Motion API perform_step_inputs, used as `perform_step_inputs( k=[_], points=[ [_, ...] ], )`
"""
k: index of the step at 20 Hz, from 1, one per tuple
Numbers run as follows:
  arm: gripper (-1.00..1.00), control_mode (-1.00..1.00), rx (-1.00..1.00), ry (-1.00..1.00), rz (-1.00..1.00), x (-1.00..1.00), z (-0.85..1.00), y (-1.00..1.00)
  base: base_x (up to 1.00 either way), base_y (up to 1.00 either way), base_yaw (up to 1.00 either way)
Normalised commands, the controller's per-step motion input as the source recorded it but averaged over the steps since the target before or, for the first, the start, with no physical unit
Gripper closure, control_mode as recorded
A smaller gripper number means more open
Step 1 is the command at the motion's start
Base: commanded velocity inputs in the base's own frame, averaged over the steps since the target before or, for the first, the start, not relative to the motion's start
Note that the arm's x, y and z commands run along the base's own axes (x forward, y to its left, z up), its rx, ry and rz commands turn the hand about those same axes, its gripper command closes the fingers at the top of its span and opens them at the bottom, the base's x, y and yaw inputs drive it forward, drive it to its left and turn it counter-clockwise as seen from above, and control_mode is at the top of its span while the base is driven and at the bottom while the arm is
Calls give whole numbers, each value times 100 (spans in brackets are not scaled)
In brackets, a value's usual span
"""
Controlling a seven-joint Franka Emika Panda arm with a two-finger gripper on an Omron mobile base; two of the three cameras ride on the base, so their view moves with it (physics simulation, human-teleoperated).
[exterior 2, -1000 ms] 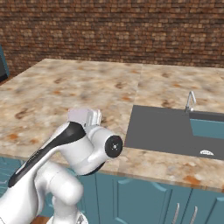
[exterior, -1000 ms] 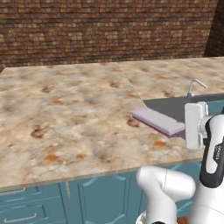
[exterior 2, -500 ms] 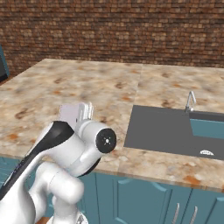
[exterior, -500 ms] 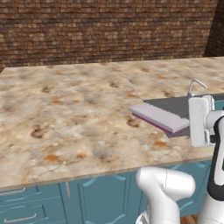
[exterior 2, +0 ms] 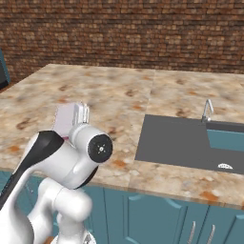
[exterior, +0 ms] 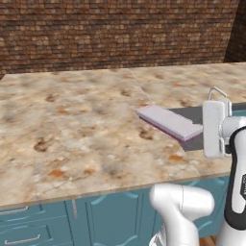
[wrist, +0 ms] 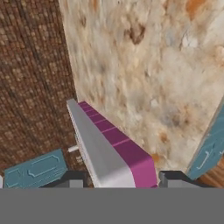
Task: The ice cube tray has been filled with water. Take the tray and place it in the freezer to make ice. Close the freezer door after placing the tray.
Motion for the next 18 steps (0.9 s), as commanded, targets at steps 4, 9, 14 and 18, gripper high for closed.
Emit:
perform_step_inputs(
  k=[4,9,14,18],
  points=[
    [100,100,0,-1,0,0,6,4,0,0,0],
    [100,100,0,0,0,0,0,0,-36,1,1],
    [100,100,0,0,0,0,0,0,-98,13,17],
    [100,100,0,0,0,0,0,0,-72,21,35]
  ],
)
